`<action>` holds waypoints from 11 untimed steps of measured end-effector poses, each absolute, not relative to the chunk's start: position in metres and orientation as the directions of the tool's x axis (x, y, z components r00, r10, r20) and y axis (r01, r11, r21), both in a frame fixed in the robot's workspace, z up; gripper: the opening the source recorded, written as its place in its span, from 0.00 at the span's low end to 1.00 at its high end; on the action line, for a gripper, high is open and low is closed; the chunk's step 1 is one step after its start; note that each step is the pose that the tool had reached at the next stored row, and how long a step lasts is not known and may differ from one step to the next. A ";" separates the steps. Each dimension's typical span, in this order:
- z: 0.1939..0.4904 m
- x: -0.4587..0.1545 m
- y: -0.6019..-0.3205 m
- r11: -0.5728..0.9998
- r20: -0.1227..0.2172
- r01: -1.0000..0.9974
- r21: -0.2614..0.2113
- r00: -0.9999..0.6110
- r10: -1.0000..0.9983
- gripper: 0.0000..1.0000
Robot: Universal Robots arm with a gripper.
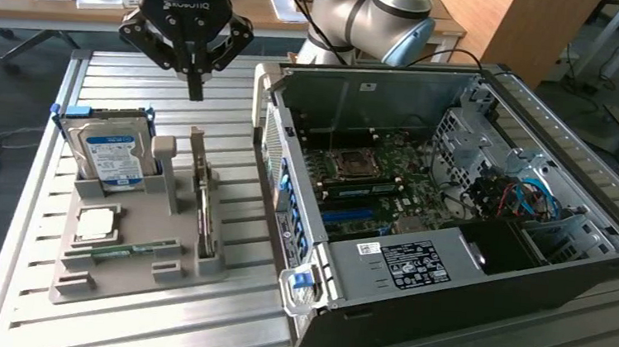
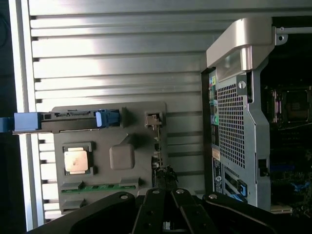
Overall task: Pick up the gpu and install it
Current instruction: 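Reach for the gpu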
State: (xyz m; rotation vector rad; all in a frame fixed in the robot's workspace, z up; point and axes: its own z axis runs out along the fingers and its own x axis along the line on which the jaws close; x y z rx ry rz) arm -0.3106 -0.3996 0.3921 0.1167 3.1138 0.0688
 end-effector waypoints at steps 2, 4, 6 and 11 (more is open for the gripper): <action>0.392 -0.311 -0.400 0.996 -0.023 0.074 0.045 -0.997 0.075 0.11; 0.392 -0.311 -0.401 0.996 -0.023 0.074 0.045 -0.997 0.075 0.11; 0.392 -0.311 -0.401 0.996 -0.023 0.074 0.045 -0.997 0.075 0.11; 0.392 -0.311 -0.402 0.996 -0.023 0.074 0.045 -0.997 0.075 0.11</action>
